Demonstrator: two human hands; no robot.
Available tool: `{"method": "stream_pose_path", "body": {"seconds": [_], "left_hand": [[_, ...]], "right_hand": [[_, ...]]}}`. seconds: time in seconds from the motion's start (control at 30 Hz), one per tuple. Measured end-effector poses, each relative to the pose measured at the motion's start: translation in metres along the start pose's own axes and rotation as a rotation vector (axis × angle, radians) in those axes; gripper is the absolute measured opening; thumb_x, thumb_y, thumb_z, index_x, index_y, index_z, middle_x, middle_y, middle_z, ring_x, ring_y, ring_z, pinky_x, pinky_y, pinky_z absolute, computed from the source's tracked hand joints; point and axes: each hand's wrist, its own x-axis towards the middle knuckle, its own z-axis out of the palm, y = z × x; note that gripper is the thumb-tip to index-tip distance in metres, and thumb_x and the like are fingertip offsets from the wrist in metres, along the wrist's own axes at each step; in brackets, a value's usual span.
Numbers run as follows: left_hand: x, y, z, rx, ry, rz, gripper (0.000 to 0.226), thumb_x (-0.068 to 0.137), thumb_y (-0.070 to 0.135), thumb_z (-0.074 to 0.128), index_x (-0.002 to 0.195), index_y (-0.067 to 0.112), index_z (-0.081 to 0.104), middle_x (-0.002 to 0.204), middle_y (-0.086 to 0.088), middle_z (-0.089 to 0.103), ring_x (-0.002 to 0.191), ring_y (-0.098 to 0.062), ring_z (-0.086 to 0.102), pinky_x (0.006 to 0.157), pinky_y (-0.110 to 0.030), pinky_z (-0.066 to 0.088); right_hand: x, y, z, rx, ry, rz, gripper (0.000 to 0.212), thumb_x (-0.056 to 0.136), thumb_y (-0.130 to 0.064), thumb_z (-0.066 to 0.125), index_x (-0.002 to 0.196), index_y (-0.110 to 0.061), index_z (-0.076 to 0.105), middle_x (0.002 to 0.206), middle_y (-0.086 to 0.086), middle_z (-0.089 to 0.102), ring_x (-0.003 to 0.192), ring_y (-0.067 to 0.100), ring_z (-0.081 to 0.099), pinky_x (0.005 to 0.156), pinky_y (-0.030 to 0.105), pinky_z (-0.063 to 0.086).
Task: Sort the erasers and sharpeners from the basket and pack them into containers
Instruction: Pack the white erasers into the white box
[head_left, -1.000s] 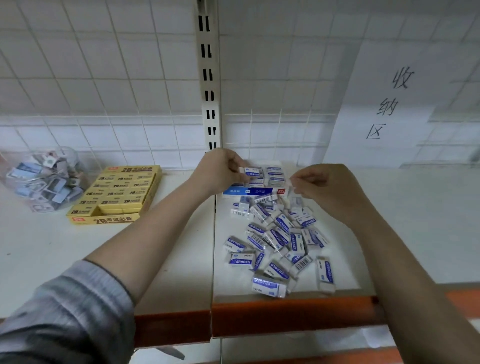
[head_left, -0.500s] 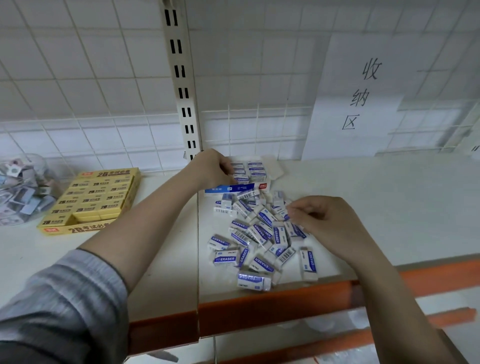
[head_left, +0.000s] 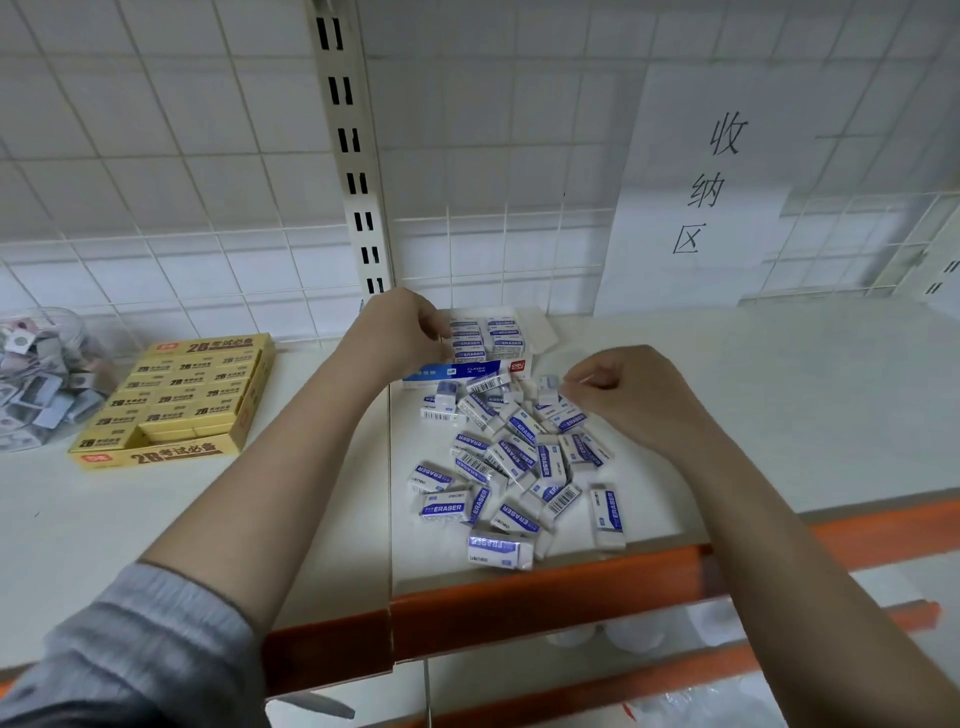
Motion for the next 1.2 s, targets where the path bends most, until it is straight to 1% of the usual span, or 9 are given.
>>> {"method": "stream_pose_path", "body": {"seconds": [0.2, 0.27, 0.37, 0.47, 0.57, 0.67, 0.9, 1.07, 1.2], "left_hand": [[-0.040, -0.005, 0.003, -0.125, 0.098, 0.003, 0.009, 0.083, 0.018, 0.067, 0.075, 0.024, 0.067, 0.079, 0.007, 0.065, 0.073, -0.006, 0.058, 0.061, -0.015, 0.042], [-0.053, -0.011, 0.005, -0.164, 0.126, -0.028, 0.012, 0.082, 0.017, 0.066, 0.073, 0.024, 0.067, 0.074, 0.009, 0.065, 0.071, -0.004, 0.059, 0.061, -0.013, 0.043], [-0.068, -0.020, 0.009, -0.165, 0.158, -0.063, 0.010, 0.083, 0.022, 0.066, 0.074, 0.026, 0.068, 0.072, 0.013, 0.063, 0.069, 0.002, 0.056, 0.058, -0.009, 0.039], [-0.075, -0.027, 0.014, -0.168, 0.170, -0.090, 0.008, 0.084, 0.025, 0.065, 0.077, 0.026, 0.068, 0.077, 0.012, 0.065, 0.071, 0.001, 0.057, 0.058, -0.010, 0.040], [-0.075, -0.028, 0.016, -0.161, 0.190, -0.119, 0.008, 0.085, 0.026, 0.064, 0.080, 0.023, 0.070, 0.081, 0.007, 0.067, 0.071, -0.002, 0.058, 0.057, -0.011, 0.041], [-0.071, -0.021, 0.018, -0.154, 0.187, -0.116, 0.015, 0.086, 0.031, 0.064, 0.083, 0.018, 0.072, 0.079, 0.004, 0.067, 0.070, -0.006, 0.058, 0.057, -0.014, 0.040], [-0.056, -0.004, 0.028, -0.081, 0.094, -0.154, 0.041, 0.079, 0.048, 0.069, 0.095, 0.010, 0.071, 0.082, -0.003, 0.065, 0.065, -0.008, 0.051, 0.059, -0.023, 0.042], [-0.051, 0.000, 0.031, -0.043, 0.057, -0.191, 0.030, 0.077, 0.043, 0.073, 0.076, 0.015, 0.063, 0.078, -0.012, 0.066, 0.061, -0.014, 0.048, 0.052, -0.022, 0.037], [-0.051, -0.001, 0.025, -0.105, 0.041, -0.181, 0.022, 0.077, 0.036, 0.074, 0.080, 0.015, 0.068, 0.076, -0.008, 0.061, 0.060, -0.012, 0.047, 0.052, -0.019, 0.035]], "right_hand": [[0.031, -0.009, 0.007, -0.136, -0.139, 0.090, 0.034, 0.085, -0.034, 0.067, 0.086, 0.000, 0.074, 0.084, 0.018, 0.071, 0.062, 0.019, 0.058, 0.053, 0.020, 0.038], [0.034, -0.014, 0.010, -0.164, -0.210, 0.136, 0.040, 0.084, -0.037, 0.067, 0.089, 0.002, 0.073, 0.085, 0.018, 0.072, 0.055, 0.017, 0.050, 0.050, 0.021, 0.036], [0.034, -0.023, 0.009, -0.180, -0.256, 0.186, 0.045, 0.080, -0.040, 0.070, 0.090, 0.003, 0.072, 0.067, 0.007, 0.063, 0.047, 0.014, 0.041, 0.046, 0.020, 0.032], [0.033, -0.027, 0.010, -0.150, -0.258, 0.198, 0.045, 0.078, -0.038, 0.073, 0.092, 0.004, 0.071, 0.071, 0.010, 0.061, 0.055, 0.018, 0.045, 0.048, 0.021, 0.033], [0.030, -0.027, 0.010, -0.068, -0.227, 0.185, 0.037, 0.077, -0.029, 0.075, 0.088, 0.005, 0.067, 0.071, 0.011, 0.064, 0.065, 0.022, 0.054, 0.046, 0.020, 0.035], [0.023, -0.023, 0.008, 0.046, -0.139, 0.170, 0.021, 0.080, -0.020, 0.074, 0.078, -0.007, 0.058, 0.067, 0.006, 0.066, 0.066, 0.021, 0.059, 0.050, 0.022, 0.040], [-0.013, -0.014, -0.008, 0.472, 0.093, 0.220, 0.017, 0.083, -0.016, 0.070, 0.091, -0.009, 0.056, 0.070, 0.003, 0.066, 0.057, 0.011, 0.059, 0.050, 0.018, 0.048], [-0.040, -0.005, -0.009, 0.654, 0.130, 0.238, 0.010, 0.084, -0.015, 0.069, 0.090, -0.017, 0.061, 0.059, -0.005, 0.065, 0.052, 0.003, 0.058, 0.056, 0.021, 0.049], [-0.050, -0.004, -0.006, 0.793, 0.108, 0.248, 0.012, 0.084, -0.009, 0.067, 0.093, -0.017, 0.066, 0.061, -0.002, 0.064, 0.051, 0.004, 0.057, 0.051, 0.016, 0.048]]}}
